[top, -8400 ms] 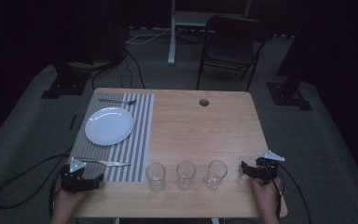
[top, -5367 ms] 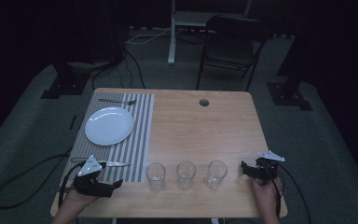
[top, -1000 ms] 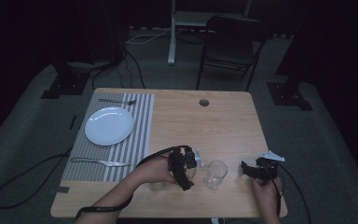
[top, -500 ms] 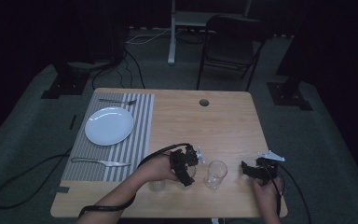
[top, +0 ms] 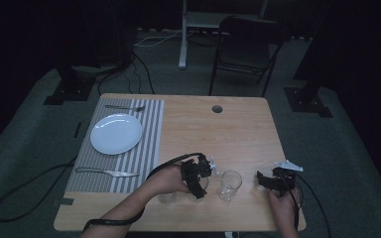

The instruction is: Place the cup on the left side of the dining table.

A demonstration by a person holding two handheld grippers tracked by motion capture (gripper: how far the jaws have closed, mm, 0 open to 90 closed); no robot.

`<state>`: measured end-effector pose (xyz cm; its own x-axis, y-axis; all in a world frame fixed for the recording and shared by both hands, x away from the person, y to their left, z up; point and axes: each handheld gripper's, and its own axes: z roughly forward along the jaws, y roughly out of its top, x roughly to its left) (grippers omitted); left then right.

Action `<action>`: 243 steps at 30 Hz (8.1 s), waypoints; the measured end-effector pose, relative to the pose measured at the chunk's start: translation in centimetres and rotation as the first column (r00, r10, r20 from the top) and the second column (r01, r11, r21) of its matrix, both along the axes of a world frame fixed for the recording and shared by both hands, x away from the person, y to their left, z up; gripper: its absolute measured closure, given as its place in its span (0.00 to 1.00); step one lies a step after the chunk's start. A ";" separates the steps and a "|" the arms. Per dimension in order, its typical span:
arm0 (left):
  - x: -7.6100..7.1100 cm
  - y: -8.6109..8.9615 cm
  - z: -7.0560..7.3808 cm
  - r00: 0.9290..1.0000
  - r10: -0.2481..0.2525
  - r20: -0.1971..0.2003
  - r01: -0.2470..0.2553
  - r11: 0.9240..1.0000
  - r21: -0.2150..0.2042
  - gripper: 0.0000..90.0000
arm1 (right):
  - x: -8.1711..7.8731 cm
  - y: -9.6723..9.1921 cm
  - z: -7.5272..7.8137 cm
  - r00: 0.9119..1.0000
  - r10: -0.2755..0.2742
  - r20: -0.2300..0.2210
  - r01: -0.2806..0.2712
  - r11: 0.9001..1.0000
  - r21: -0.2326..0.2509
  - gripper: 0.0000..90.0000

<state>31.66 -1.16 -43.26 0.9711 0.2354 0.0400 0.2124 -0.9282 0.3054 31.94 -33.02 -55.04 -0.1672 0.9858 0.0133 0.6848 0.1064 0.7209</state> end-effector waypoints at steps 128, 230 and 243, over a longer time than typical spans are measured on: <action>9.1 20.7 0.6 0.788 0.612 0.062 -0.610 0.791 -0.047 0.21 | 0.0 0.0 0.0 1.000 -0.002 0.000 0.002 1.000 -0.001 0.14; -3.7 32.3 -11.4 0.374 0.924 0.078 -0.827 0.370 -0.424 0.00 | -0.1 0.1 0.0 1.000 -0.011 0.000 0.011 1.000 -0.001 0.14; -3.9 32.0 -11.3 0.343 0.936 0.076 -0.840 0.342 -0.422 0.00 | -0.1 0.1 0.0 1.000 -0.014 0.000 0.014 1.000 -0.001 0.14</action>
